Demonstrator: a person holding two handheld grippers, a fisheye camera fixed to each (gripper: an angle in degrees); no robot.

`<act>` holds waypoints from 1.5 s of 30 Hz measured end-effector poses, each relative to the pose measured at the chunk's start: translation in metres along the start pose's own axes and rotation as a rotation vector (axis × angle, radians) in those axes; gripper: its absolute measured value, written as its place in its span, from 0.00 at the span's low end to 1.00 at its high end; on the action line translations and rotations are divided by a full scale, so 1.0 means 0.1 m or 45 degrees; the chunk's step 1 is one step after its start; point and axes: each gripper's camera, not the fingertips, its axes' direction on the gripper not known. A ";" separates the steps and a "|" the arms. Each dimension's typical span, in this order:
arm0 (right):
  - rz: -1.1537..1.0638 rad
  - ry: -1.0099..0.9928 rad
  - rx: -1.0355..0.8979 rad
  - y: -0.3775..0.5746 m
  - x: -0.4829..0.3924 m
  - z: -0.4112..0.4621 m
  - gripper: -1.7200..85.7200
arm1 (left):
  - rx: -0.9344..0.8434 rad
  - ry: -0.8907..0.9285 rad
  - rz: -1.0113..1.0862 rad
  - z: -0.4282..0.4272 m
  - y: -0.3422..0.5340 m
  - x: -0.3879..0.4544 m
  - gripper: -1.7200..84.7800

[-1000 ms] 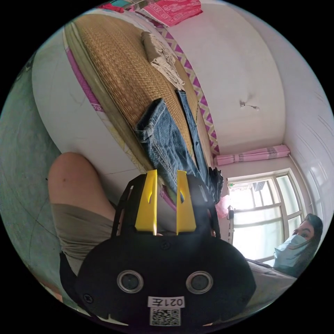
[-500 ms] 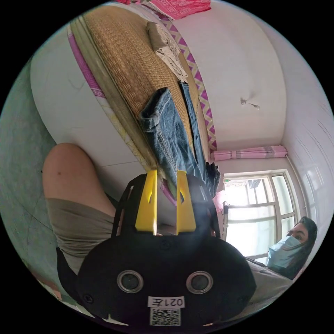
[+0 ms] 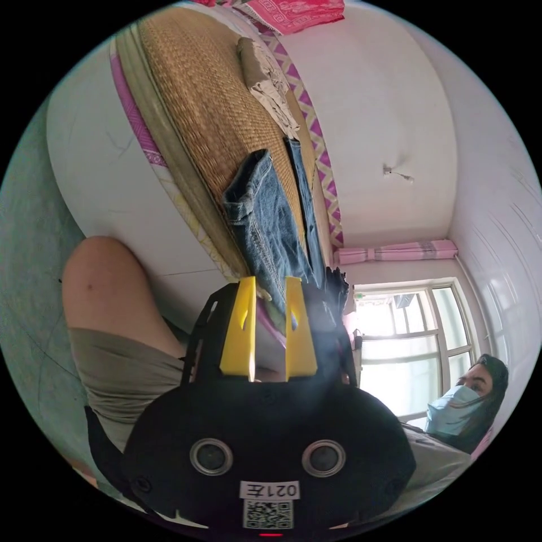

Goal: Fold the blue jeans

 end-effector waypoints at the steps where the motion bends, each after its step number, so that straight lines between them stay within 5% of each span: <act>1: -0.003 -0.002 0.000 0.01 0.03 0.03 0.08 | 0.007 0.001 -0.002 0.02 0.04 -0.06 0.11; 10: -0.032 0.040 0.058 -0.06 0.10 0.05 0.09 | 0.012 0.023 0.075 0.21 0.33 -0.40 0.03; 21: -0.041 0.085 -0.024 -0.12 0.28 0.67 0.11 | 0.001 -0.060 0.071 0.77 0.52 -1.06 0.07; 30: 0.071 -0.112 -0.052 -0.19 0.62 0.99 0.03 | -0.022 -0.077 0.085 1.24 0.74 -1.59 0.01; 38: -0.057 -0.216 -0.243 -0.70 -0.21 1.45 0.02 | -0.219 -0.224 0.410 1.77 0.26 -0.86 0.01; 45: -0.147 -0.138 -0.336 -1.48 -1.13 2.51 0.03 | -0.373 -0.425 0.558 3.05 -1.19 -0.11 0.01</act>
